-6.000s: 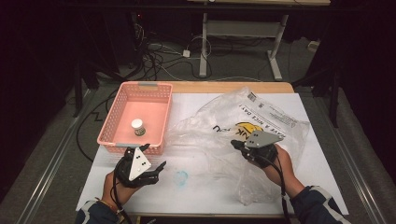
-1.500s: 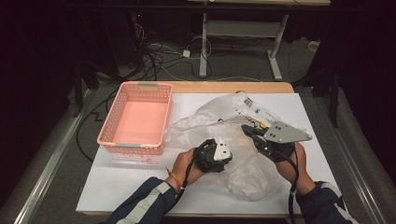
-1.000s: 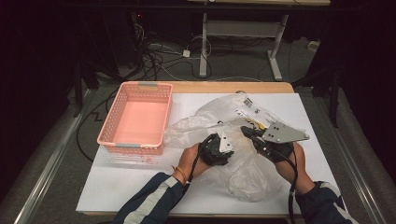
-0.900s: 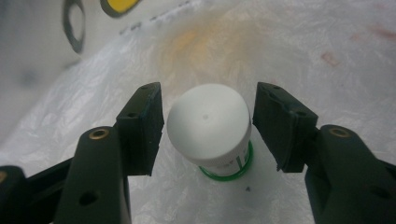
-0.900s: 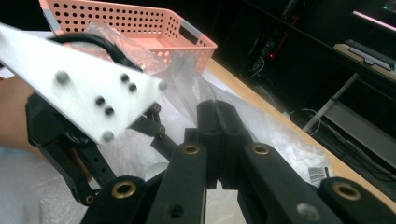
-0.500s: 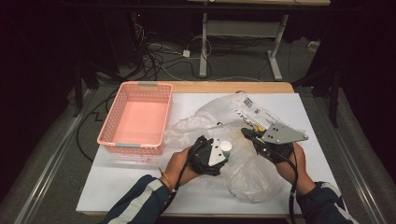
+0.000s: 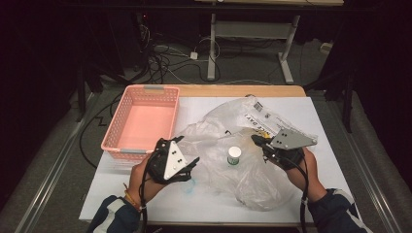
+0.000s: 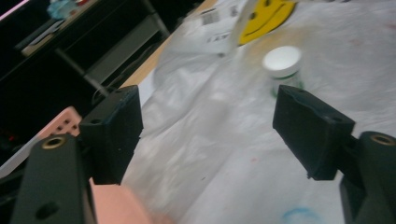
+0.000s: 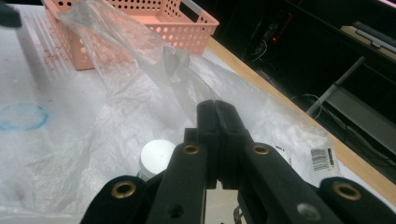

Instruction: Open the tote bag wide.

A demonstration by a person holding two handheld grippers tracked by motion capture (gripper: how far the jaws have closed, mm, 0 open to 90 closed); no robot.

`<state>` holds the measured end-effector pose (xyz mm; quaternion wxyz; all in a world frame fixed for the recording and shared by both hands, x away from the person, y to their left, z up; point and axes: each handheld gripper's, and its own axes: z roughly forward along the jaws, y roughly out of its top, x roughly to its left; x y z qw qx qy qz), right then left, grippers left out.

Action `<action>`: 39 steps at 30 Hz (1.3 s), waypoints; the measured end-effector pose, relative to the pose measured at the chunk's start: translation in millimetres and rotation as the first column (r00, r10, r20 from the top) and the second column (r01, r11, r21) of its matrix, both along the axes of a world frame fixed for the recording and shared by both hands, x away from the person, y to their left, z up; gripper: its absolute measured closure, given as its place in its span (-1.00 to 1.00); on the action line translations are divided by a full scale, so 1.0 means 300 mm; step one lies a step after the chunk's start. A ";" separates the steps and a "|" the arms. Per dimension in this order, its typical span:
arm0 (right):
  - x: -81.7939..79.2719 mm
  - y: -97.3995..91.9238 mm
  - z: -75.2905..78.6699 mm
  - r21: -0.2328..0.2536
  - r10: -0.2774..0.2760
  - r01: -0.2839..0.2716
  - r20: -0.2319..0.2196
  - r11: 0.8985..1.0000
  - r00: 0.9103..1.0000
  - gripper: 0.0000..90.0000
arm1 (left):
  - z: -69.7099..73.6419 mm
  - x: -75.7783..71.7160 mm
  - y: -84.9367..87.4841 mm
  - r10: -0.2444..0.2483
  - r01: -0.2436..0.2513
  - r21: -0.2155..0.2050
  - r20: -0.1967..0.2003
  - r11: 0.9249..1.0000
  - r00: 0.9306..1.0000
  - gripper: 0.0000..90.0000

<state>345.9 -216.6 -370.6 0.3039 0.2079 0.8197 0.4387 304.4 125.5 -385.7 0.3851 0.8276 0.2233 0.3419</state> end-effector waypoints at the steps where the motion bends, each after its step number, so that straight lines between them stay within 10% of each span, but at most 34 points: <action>1: 0.000 0.000 -0.001 -0.002 0.001 -0.001 -0.003 1.000 1.000 1.00 | -0.004 0.009 0.012 0.006 -0.006 -0.003 -0.013 1.000 1.000 -0.50; 11: 0.009 -0.014 -0.012 -0.020 -0.003 0.003 -0.017 1.000 1.000 1.00 | -0.077 0.157 0.019 0.085 -0.085 0.006 -0.182 0.996 0.980 -0.38; 20: 0.017 -0.022 -0.011 -0.007 -0.008 0.008 -0.022 1.000 1.000 0.91 | -0.080 0.167 0.041 -0.003 -0.009 -0.045 -0.256 0.999 0.967 0.91; 39: -0.074 -0.062 0.051 0.134 -0.001 -0.005 0.044 0.991 0.999 -0.16 | -0.074 0.139 0.024 -0.044 0.033 -0.048 -0.247 0.998 0.968 0.94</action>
